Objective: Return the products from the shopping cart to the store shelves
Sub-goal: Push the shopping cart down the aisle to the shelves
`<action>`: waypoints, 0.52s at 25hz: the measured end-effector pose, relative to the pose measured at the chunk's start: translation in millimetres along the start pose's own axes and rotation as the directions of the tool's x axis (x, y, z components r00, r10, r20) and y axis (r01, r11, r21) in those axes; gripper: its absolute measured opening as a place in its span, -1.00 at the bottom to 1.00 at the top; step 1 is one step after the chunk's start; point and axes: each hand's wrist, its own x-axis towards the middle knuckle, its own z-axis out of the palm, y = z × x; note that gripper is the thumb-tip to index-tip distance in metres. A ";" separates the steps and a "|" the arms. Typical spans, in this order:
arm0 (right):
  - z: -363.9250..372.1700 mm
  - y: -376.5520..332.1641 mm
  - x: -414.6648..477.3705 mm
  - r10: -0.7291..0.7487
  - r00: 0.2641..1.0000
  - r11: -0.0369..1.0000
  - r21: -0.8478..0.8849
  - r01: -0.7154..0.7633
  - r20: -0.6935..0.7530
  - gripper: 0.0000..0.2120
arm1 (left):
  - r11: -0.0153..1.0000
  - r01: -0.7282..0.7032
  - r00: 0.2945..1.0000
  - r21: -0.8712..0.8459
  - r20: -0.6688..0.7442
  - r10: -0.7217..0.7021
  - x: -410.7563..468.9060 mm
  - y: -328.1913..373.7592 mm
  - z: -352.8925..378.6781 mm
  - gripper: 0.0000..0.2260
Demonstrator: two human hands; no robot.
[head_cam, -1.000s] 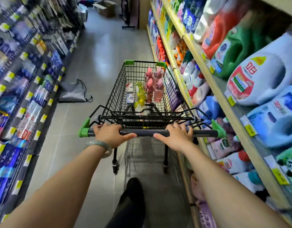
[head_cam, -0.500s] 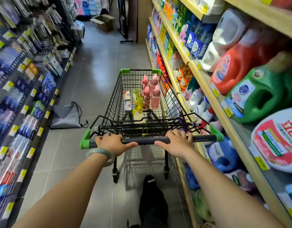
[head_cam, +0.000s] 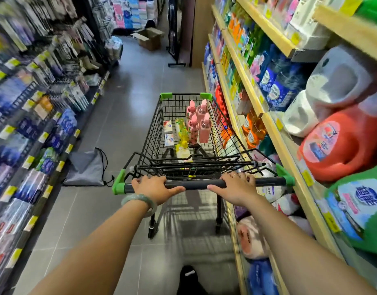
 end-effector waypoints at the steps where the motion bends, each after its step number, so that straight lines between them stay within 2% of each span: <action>1: -6.6 1.8 13.7 0.000 1.000 1.000 -0.015 0.000 0.002 -0.35 | 1.000 -0.002 1.000 0.007 0.005 0.002 14.3 3.5 -4.2 -0.28; 13: -59.1 -1.6 121.6 0.048 0.998 0.999 -0.025 -0.049 -0.035 -0.31 | 0.998 -0.047 0.999 0.040 0.029 0.046 134.6 15.4 -53.4 -0.36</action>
